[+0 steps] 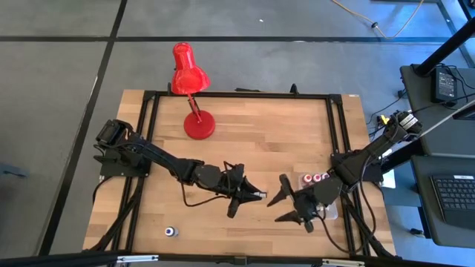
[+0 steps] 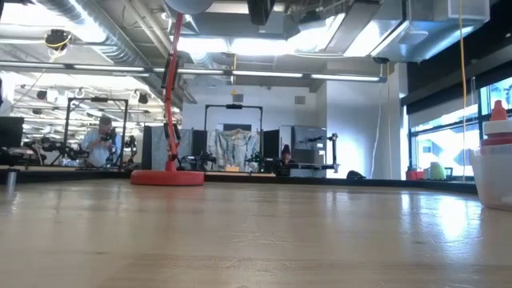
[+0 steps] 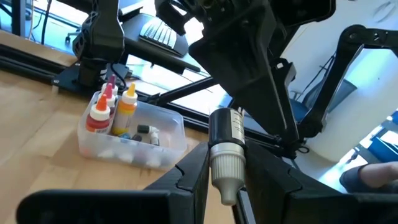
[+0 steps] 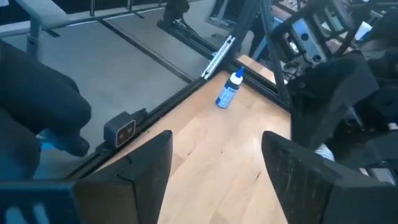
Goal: Pick & Place food coloring
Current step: Put the small black bottle into the transparent container
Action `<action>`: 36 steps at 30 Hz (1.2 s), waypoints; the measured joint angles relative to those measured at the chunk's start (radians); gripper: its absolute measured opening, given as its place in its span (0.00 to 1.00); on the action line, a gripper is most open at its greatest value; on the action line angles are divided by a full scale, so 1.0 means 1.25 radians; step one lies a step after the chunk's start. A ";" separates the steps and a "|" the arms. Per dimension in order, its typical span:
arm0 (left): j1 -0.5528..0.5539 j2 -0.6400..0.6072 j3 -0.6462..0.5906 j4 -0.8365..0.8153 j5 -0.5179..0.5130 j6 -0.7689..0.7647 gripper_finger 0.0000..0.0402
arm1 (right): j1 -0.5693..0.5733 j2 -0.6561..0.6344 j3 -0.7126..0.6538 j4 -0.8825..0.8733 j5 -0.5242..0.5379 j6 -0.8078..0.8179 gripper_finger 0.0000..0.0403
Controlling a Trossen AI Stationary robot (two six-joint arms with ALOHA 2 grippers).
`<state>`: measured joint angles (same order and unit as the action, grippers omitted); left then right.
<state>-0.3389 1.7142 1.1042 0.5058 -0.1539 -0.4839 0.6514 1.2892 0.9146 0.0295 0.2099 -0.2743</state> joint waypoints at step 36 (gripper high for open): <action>0.000 0.000 0.000 -0.039 -0.026 -0.045 0.21 | 0.005 0.068 -0.001 0.049 0.362 -0.061 0.42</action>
<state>-0.3386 1.7145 1.1042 0.4571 -0.1865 -0.5399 0.6572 1.3740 0.9137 0.0904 0.6626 -0.3511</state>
